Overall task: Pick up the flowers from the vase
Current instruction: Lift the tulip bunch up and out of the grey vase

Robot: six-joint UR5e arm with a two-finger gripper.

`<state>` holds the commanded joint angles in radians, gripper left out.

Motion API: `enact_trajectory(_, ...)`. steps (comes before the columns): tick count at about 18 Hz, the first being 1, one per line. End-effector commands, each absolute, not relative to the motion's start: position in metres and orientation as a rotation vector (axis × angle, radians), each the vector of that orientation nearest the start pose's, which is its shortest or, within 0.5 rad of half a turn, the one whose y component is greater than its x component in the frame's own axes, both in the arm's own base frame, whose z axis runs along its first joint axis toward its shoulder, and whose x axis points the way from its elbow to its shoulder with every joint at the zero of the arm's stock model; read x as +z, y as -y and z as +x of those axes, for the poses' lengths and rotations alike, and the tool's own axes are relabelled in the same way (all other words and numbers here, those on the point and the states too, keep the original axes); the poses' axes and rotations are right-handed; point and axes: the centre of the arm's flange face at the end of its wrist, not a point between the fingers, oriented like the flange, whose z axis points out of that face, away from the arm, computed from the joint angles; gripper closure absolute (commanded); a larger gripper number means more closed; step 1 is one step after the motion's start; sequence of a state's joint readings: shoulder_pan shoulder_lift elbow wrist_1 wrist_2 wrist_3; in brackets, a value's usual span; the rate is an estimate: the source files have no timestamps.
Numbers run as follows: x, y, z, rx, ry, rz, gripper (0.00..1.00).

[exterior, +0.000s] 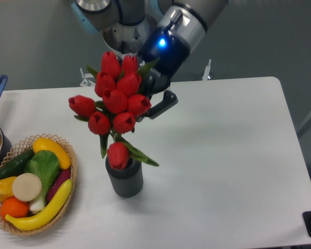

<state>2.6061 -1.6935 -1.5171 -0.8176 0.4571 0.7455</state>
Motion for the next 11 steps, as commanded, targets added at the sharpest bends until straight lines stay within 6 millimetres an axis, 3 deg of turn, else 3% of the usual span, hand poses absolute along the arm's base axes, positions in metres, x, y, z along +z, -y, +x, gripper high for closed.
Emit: enact_trajectory(11,0.538,-0.432,-0.447,-0.143,-0.036,-1.951,0.52)
